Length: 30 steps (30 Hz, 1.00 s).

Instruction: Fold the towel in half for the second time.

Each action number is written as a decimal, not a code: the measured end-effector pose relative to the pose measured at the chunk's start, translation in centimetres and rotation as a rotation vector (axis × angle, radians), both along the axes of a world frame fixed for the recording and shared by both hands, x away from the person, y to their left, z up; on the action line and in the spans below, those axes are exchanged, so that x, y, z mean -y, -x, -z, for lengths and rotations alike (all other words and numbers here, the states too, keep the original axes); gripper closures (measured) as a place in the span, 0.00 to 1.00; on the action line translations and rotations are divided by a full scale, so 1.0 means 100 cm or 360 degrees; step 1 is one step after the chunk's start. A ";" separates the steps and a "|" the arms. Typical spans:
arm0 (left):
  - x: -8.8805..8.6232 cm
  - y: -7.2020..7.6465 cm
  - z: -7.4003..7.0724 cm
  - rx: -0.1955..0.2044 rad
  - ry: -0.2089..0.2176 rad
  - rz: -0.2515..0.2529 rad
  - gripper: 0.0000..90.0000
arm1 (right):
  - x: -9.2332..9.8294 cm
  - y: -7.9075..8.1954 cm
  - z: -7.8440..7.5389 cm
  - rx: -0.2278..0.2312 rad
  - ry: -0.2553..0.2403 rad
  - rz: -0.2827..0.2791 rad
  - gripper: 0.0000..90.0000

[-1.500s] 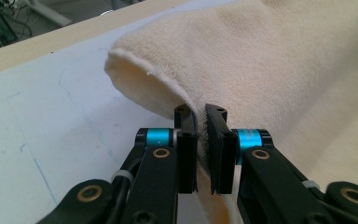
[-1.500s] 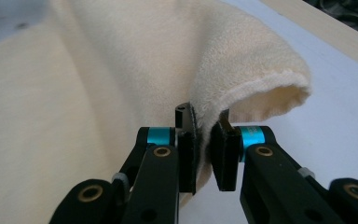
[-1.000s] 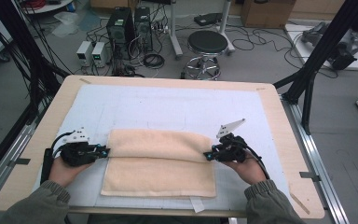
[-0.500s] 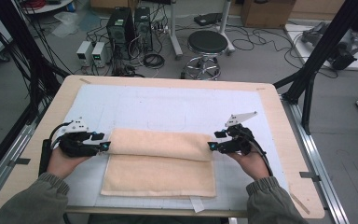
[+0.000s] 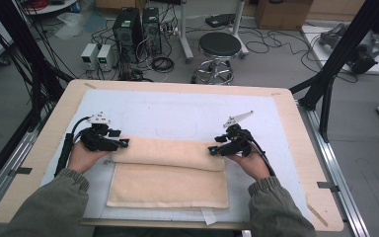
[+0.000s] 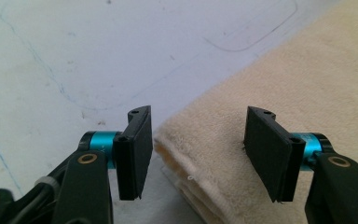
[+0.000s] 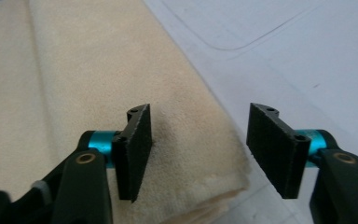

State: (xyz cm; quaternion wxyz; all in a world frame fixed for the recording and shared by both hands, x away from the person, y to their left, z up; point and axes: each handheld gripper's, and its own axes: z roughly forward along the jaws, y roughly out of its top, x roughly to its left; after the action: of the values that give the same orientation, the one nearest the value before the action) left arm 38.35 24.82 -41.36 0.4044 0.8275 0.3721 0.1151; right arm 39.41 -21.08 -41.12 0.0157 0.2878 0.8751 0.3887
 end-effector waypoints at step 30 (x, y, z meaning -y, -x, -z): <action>-0.030 0.152 -0.043 0.0289 0.0070 0.0359 0.72 | 0.000 0.114 -0.065 0.0197 -0.0053 -0.0476 0.75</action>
State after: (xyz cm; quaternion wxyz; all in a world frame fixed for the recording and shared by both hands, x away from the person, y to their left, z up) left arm 23.15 27.78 -37.06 0.4647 0.8413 0.2411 0.1350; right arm 28.04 -21.04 -34.59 0.0068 0.1299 0.8991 0.4180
